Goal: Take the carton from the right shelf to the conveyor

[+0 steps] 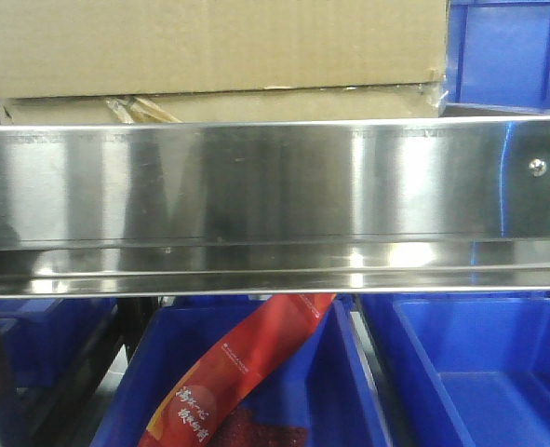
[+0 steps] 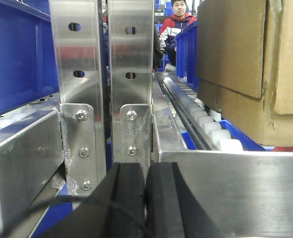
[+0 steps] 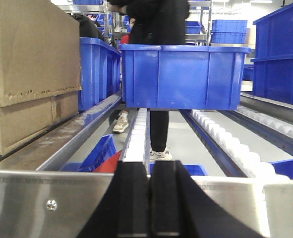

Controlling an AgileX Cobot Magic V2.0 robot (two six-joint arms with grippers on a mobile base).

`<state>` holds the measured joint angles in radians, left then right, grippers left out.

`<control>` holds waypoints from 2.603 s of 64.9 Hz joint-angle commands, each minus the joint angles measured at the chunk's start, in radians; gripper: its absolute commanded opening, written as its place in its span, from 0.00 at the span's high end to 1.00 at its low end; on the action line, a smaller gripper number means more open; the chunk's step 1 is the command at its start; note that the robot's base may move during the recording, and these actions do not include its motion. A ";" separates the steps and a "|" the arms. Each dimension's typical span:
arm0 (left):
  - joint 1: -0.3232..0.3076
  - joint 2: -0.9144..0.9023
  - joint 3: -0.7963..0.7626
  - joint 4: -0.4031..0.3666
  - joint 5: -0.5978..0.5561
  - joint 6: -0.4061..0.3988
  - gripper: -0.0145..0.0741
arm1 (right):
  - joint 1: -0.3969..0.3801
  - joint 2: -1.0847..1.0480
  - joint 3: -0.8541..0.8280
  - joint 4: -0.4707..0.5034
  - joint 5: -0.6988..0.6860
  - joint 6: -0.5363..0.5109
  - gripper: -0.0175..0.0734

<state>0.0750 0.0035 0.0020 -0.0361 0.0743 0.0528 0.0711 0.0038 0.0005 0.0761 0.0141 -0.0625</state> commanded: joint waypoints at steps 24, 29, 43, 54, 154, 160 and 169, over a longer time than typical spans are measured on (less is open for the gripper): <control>0.002 -0.004 -0.002 -0.003 -0.017 0.000 0.84 | -0.005 -0.004 -0.001 0.005 -0.024 -0.008 0.88; 0.002 -0.004 -0.002 -0.003 -0.017 0.000 0.84 | -0.005 -0.004 -0.001 0.005 -0.024 -0.008 0.88; 0.002 -0.004 -0.002 -0.003 -0.019 0.000 0.84 | -0.005 -0.004 -0.001 0.005 -0.062 -0.008 0.88; 0.002 -0.004 -0.002 -0.008 -0.060 0.000 0.84 | -0.005 -0.004 -0.001 0.005 -0.098 -0.008 0.88; -0.467 0.865 -1.152 -0.008 0.397 0.000 0.28 | 0.259 0.781 -1.007 0.006 0.327 0.053 0.19; -0.467 0.993 -1.288 -0.006 0.472 -0.039 0.28 | 0.273 0.895 -1.133 0.006 0.441 0.053 0.19; -0.431 1.183 -1.527 0.028 0.682 -0.164 0.28 | 0.273 1.077 -1.397 0.006 0.680 0.053 0.19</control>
<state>-0.3760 1.1025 -1.4082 -0.0283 0.6430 -0.0375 0.3423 0.9933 -1.2669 0.0825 0.5702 -0.0098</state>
